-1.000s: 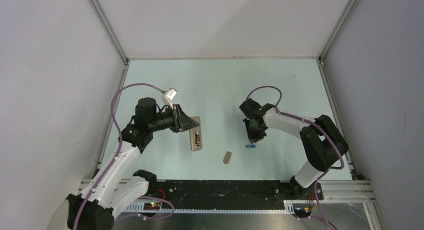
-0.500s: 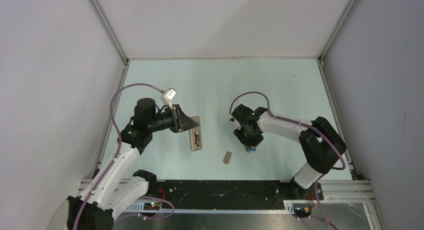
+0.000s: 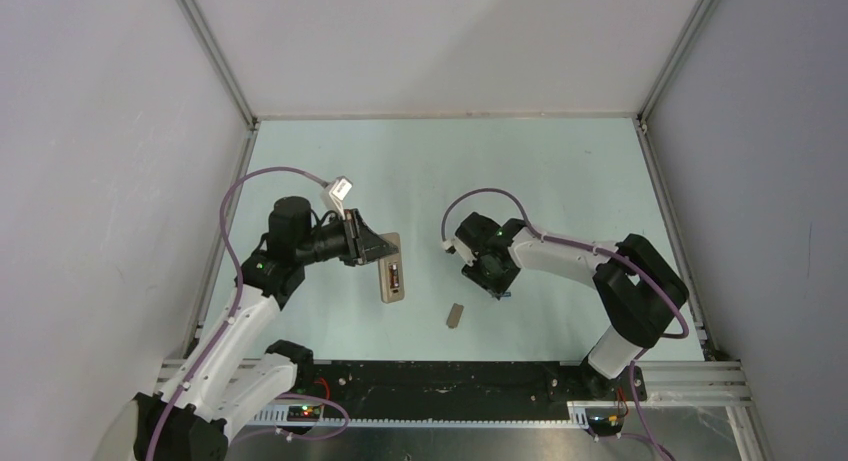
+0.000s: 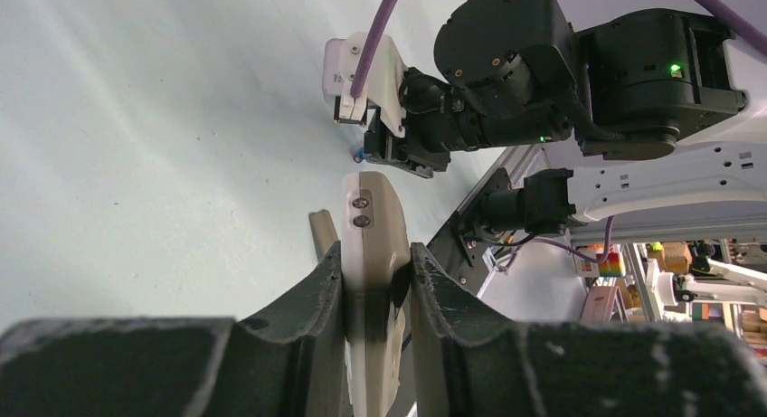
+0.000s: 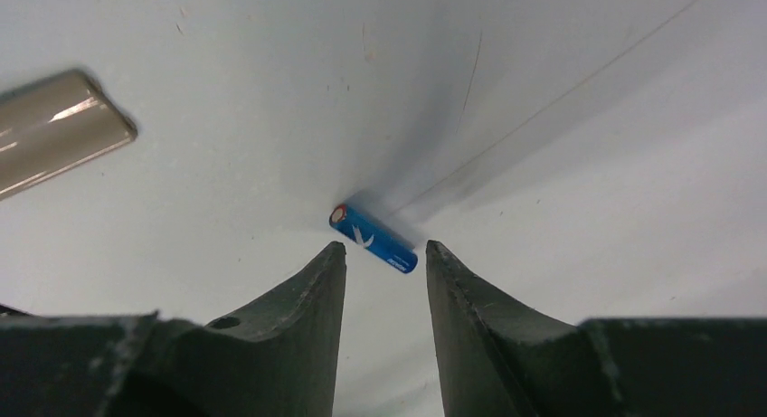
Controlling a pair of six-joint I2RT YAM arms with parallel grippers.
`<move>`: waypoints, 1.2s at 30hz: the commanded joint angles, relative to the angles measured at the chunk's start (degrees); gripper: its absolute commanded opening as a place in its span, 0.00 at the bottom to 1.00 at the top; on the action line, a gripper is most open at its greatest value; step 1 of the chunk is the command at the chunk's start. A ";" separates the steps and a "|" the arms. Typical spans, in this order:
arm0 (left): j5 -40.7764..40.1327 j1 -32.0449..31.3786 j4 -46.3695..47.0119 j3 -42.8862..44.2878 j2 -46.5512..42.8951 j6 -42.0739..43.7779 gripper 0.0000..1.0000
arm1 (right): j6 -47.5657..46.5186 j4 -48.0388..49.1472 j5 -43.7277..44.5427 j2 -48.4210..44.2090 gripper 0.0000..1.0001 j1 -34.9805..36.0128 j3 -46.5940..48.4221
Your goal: Load the batteries into the remote control
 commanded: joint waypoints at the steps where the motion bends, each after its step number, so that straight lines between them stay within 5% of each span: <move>1: 0.92 -0.20 2.24 0.11 -0.52 1.29 0.00 | -4.91 5.47 1.74 0.17 0.42 0.32 0.22; 10: 0.82 -0.19 2.25 0.08 -0.45 1.49 0.00 | -6.47 7.94 0.81 2.07 0.31 -1.17 -1.41; 36: 0.89 -0.16 2.19 -0.64 -0.20 1.36 0.00 | -9.11 5.35 -2.51 -3.87 0.34 -2.57 -1.64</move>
